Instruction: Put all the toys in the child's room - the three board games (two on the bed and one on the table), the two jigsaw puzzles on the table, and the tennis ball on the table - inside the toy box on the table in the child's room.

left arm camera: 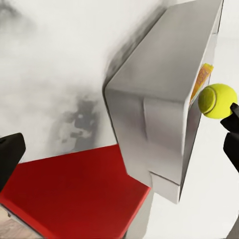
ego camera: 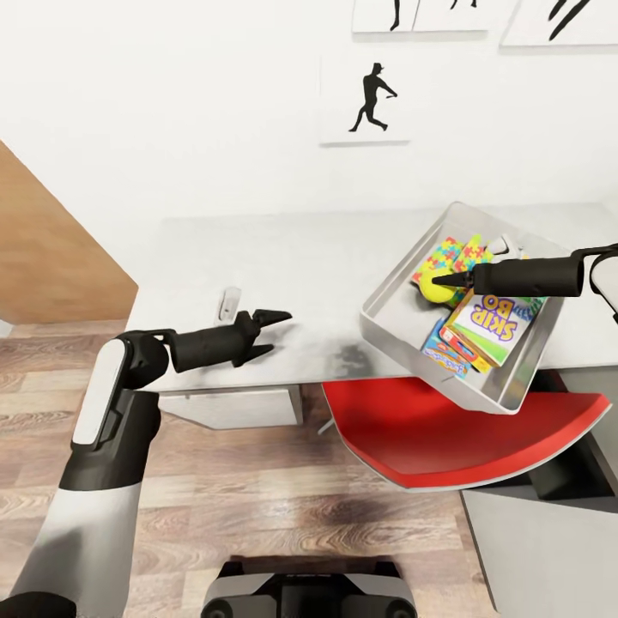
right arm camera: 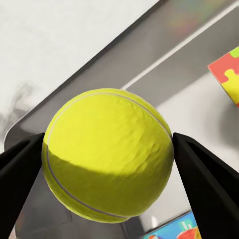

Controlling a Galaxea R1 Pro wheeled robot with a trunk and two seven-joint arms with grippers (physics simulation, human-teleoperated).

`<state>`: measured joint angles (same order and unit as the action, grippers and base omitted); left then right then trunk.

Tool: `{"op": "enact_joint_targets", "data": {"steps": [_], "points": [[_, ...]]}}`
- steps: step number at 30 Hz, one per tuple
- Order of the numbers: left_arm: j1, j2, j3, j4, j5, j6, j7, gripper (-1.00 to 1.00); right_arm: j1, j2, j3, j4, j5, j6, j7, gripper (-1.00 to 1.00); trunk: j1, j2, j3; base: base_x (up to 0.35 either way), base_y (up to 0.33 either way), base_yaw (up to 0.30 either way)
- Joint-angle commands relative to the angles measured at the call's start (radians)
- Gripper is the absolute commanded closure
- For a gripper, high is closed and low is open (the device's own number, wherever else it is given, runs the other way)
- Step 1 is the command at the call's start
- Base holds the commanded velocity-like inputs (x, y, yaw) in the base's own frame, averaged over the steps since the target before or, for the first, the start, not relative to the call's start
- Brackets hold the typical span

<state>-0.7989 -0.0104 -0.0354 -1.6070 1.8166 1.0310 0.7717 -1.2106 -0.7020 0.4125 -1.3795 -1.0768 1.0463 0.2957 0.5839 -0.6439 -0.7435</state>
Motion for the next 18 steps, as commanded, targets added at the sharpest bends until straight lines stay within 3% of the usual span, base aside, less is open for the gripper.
{"op": "enact_joint_targets", "data": {"steps": [1, 18], "points": [[-0.003, 0.000, 0.000, -0.001, 0.013, 0.002, 0.022, -1.00, -0.001, -0.001, 0.002, 0.000, 0.009, 0.001, 0.011, 1.00, 0.000, -0.001, -0.002, 0.000, 0.000, 0.000], [-0.026, -0.001, 0.003, 0.001, 0.031, -0.001, 0.063, -1.00, 0.000, 0.005, 0.003, 0.000, 0.010, 0.001, 0.010, 1.00, 0.000, -0.001, -0.028, 0.000, 0.000, 0.000]]}}
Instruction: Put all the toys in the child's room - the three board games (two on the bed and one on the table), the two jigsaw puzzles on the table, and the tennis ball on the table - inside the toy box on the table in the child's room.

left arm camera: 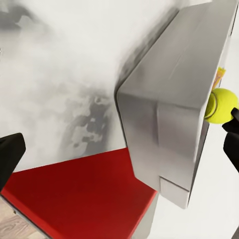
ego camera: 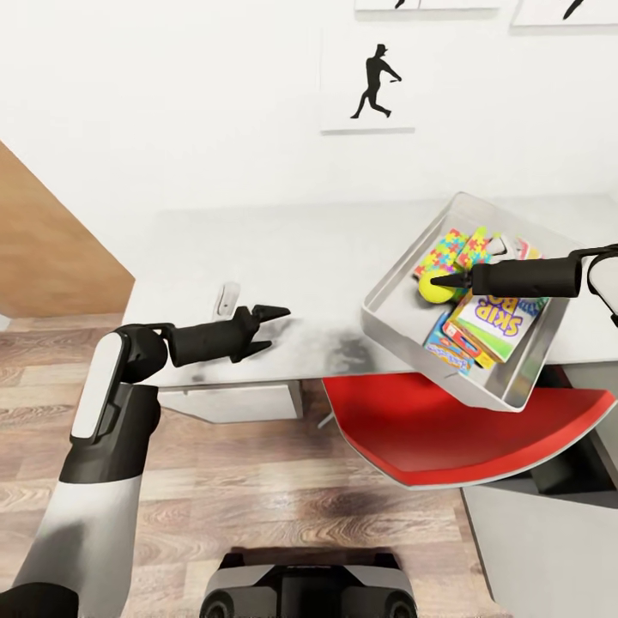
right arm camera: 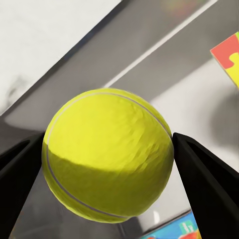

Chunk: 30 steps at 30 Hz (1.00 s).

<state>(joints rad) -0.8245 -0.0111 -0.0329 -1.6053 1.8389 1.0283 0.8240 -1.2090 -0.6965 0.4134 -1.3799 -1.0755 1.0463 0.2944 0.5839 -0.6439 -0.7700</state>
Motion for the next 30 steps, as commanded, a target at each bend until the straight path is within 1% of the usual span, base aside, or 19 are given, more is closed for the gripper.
{"op": "enact_joint_targets", "data": {"steps": [1, 12, 22, 30], "points": [[-0.001, -0.001, 0.001, -0.001, 0.009, 0.002, 0.010, -1.00, -0.001, -0.001, 0.002, 0.000, 0.009, 0.001, 0.011, 1.00, 0.000, -0.001, -0.003, 0.000, 0.000, 0.000], [-0.014, -0.004, -0.002, 0.001, 0.010, 0.001, 0.012, -1.00, -0.001, -0.005, 0.000, 0.001, 0.009, 0.001, 0.010, 1.00, 0.000, -0.001, -0.017, 0.000, 0.000, 0.000], [-0.019, -0.005, -0.003, 0.002, 0.010, 0.001, 0.012, -1.00, -0.001, -0.007, -0.001, 0.001, 0.009, 0.001, 0.009, 1.00, 0.000, -0.001, -0.020, 0.000, 0.000, 0.000], [-0.023, -0.005, -0.004, 0.004, 0.010, 0.001, 0.012, -1.00, -0.001, -0.005, 0.000, 0.000, 0.009, 0.001, 0.008, 1.00, 0.000, -0.001, -0.021, 0.000, 0.000, 0.000]]}}
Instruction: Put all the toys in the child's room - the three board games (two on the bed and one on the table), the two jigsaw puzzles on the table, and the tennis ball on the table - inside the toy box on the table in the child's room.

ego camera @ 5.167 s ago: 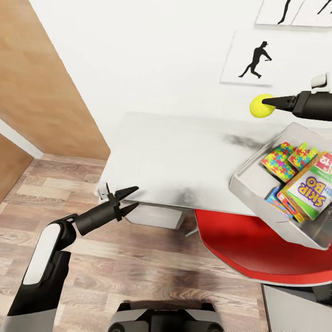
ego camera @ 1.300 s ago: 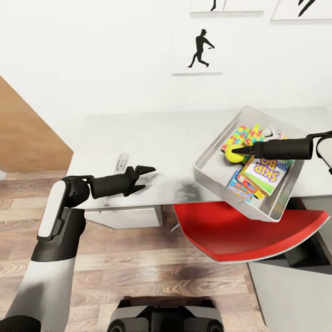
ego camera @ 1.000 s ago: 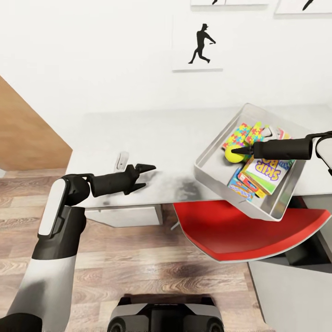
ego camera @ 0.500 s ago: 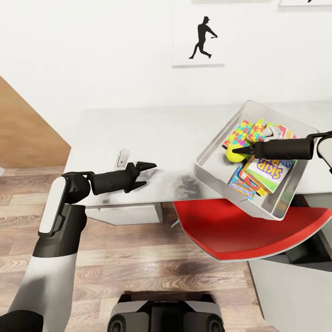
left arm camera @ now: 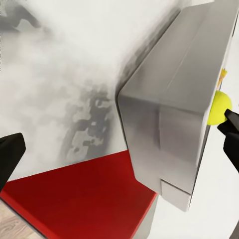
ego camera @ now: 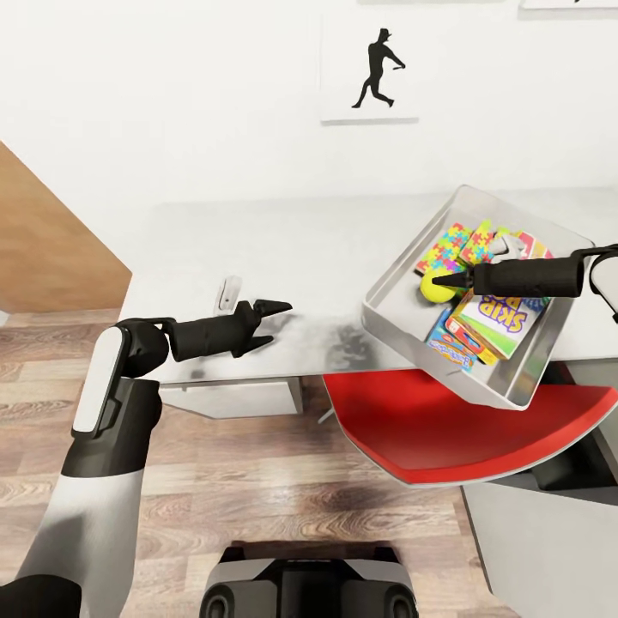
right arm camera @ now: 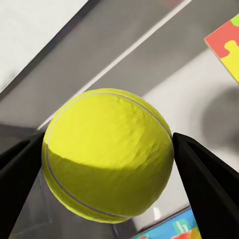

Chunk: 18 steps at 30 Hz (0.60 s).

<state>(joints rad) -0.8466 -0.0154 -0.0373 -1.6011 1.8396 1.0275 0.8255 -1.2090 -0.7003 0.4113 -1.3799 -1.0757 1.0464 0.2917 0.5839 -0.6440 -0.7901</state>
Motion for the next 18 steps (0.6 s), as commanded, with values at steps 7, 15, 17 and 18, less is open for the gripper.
{"op": "enact_joint_targets", "data": {"steps": [7, 15, 17, 18], "points": [[-0.002, 0.000, 0.001, 0.001, 0.009, 0.002, 0.010, -1.00, -0.001, 0.001, 0.003, 0.000, 0.021, 0.001, 0.009, 1.00, 0.000, -0.001, -0.003, 0.000, 0.000, 0.000], [-0.003, 0.000, 0.000, 0.001, 0.009, 0.002, 0.010, -1.00, 0.004, 0.002, 0.003, 0.000, 0.064, 0.001, 0.009, 1.00, 0.000, -0.001, -0.003, 0.000, 0.000, 0.000], [-0.003, 0.000, 0.000, 0.001, 0.009, 0.002, 0.010, -1.00, 0.005, 0.002, 0.003, 0.001, 0.067, 0.001, 0.009, 1.00, 0.000, -0.001, -0.003, 0.000, 0.000, 0.000], [-0.004, 0.000, 0.000, 0.001, 0.009, 0.002, 0.010, -1.00, 0.007, 0.003, 0.004, 0.001, 0.070, 0.001, 0.009, 1.00, 0.000, -0.001, -0.003, 0.000, 0.000, 0.000]]}}
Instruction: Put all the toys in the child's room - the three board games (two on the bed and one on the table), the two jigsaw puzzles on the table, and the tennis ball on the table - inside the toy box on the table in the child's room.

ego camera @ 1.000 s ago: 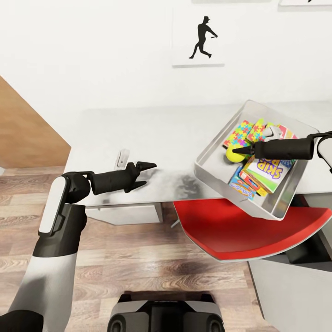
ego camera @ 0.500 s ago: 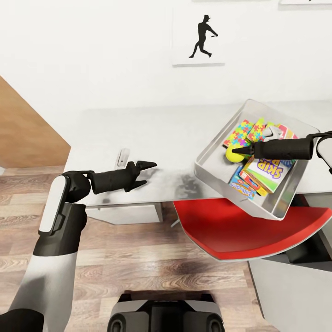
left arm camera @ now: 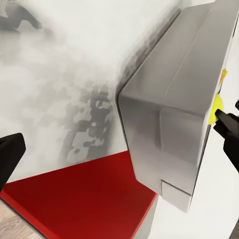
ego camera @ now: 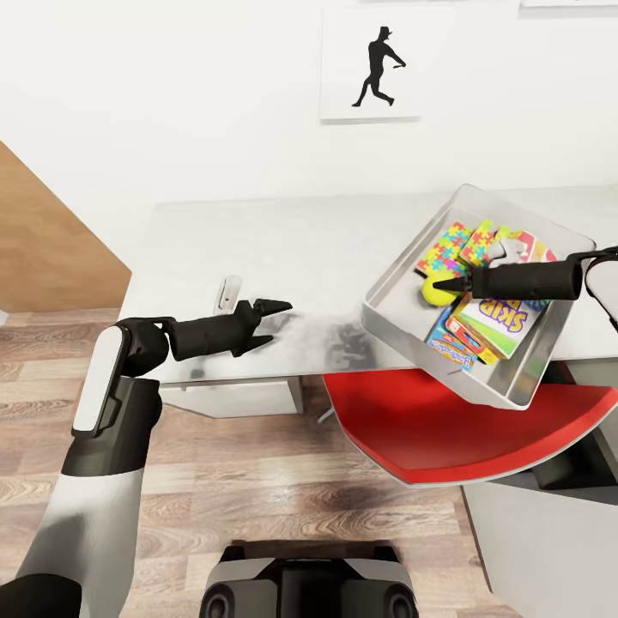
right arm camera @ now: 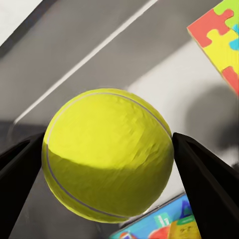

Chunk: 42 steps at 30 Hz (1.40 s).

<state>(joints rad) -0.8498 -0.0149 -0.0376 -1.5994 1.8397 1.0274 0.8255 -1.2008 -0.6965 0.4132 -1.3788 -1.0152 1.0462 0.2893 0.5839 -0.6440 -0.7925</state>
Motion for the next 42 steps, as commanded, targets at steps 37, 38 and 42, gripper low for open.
{"op": "enact_joint_targets", "data": {"steps": [37, 38, 42], "points": [[-0.021, -0.001, -0.001, 0.007, 0.008, 0.002, 0.011, -1.00, 0.046, 0.046, 0.002, -0.006, 0.047, 0.001, 0.010, 1.00, 0.000, -0.001, -0.001, 0.000, 0.000, 0.000], [-0.023, -0.002, -0.001, 0.007, 0.008, 0.002, 0.011, -1.00, 0.046, 0.054, 0.001, -0.005, 0.048, 0.001, 0.010, 1.00, 0.000, -0.001, -0.001, 0.000, 0.000, 0.000], [-0.024, -0.002, -0.001, 0.007, 0.008, 0.002, 0.011, -1.00, 0.046, 0.067, 0.000, -0.005, 0.056, 0.001, 0.008, 1.00, 0.000, -0.001, -0.001, 0.000, 0.000, 0.000]]}}
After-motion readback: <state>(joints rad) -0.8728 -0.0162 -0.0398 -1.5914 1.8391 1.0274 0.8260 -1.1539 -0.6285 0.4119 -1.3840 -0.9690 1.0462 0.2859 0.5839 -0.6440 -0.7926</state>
